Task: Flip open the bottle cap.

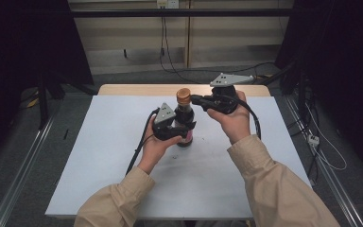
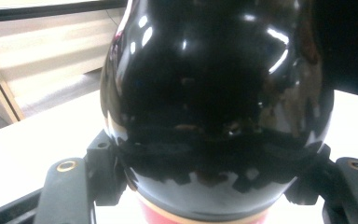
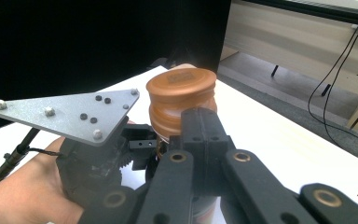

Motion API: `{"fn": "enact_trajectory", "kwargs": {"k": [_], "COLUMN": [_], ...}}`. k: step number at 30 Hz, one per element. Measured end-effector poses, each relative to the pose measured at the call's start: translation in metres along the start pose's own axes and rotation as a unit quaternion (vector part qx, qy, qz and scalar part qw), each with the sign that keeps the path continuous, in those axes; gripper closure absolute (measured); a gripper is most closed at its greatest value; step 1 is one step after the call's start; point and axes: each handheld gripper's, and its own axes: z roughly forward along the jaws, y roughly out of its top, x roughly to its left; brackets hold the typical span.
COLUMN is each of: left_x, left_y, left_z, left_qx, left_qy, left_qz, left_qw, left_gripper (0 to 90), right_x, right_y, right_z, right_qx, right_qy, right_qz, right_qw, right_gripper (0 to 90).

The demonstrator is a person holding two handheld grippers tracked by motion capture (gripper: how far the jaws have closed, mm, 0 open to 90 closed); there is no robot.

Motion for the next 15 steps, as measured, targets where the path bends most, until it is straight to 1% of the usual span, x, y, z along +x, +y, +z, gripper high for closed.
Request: {"fn": "enact_trajectory", "kwargs": {"k": [4,15], "left_x": [0.0001,0.0], "left_y": [0.0,-0.0002], "left_z": [0.0,0.0], "left_qx": [0.0,0.0], "left_qy": [0.001,0.002], "left_qz": [-0.001,-0.002], "left_qw": [1.0,1.0], "left_gripper": [30.7,30.7], "right_x": [0.0007,0.0015], "right_y": [0.0016,0.0037], "right_z": [0.0005,0.0004], "right_qx": [0.002,-0.004], "right_qy": [-0.001,-0.001], "right_qz": [0.0,0.003], "right_qw": [1.0,1.0], "right_gripper": [90.0,90.0]}}
